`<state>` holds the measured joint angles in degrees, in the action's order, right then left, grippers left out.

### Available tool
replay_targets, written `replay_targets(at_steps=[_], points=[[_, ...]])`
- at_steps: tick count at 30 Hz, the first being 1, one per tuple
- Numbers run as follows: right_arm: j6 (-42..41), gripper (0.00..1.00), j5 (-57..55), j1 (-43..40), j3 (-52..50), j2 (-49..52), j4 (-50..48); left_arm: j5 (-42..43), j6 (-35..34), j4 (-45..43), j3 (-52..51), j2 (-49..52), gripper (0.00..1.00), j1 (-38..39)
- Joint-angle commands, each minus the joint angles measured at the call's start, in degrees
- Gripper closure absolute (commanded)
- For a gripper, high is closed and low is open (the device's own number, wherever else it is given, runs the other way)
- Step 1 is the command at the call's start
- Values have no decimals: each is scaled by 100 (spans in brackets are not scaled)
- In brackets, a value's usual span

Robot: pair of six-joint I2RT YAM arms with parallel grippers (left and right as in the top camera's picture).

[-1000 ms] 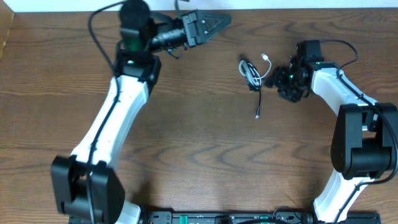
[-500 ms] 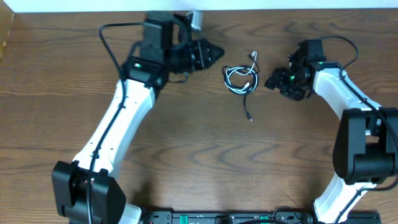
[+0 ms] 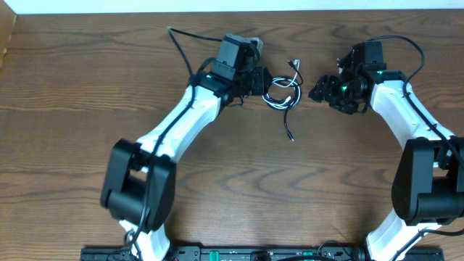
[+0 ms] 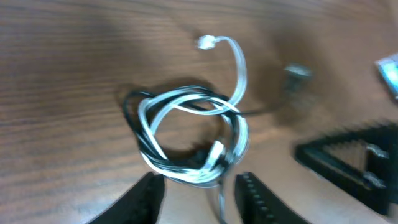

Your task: Untangle cables

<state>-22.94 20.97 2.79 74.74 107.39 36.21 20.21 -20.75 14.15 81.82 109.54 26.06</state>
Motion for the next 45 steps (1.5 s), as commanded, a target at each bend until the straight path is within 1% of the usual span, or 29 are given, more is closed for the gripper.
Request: replay_targets(at_steps=[1, 7, 9, 12, 15, 25, 29, 31, 33, 38, 39, 45], points=[[236, 31, 35, -46, 37, -101, 39, -533, 208, -409, -33, 391, 54, 0], [245, 31, 33, -46, 37, -101, 39, -601, 271, -1246, -33, 1080, 49, 17], [249, 31, 31, -46, 37, -101, 44, -822, 271, -1460, -33, 1272, 46, 17], [334, 30, 35, -44, 37, -101, 46, -1272, 273, -1663, -33, 1462, 45, 15], [334, 30, 35, -44, 37, -101, 48, -1491, 273, -1773, -33, 1558, 45, 17], [332, 29, 35, -44, 37, -101, 48, -1467, 275, -1928, -33, 1829, 45, 175], [332, 29, 35, -44, 37, -101, 48, -1469, 278, -1923, -33, 1893, 47, 229], [332, 29, 35, -44, 37, -101, 48, -1471, 275, -1917, -33, 1908, 54, 232], [332, 29, 37, -44, 37, -101, 55, -1471, 278, -1919, -33, 1908, 64, 229], [332, 29, 39, -26, 37, -101, 74, -1467, 273, -1895, -33, 1908, 81, 243], [332, 29, 39, 4, 37, -101, 70, -1467, 275, -1845, -33, 1908, 88, 275], [330, 29, 39, 96, 37, -101, 42, -1528, 273, -1451, -33, 1919, 88, 448]])
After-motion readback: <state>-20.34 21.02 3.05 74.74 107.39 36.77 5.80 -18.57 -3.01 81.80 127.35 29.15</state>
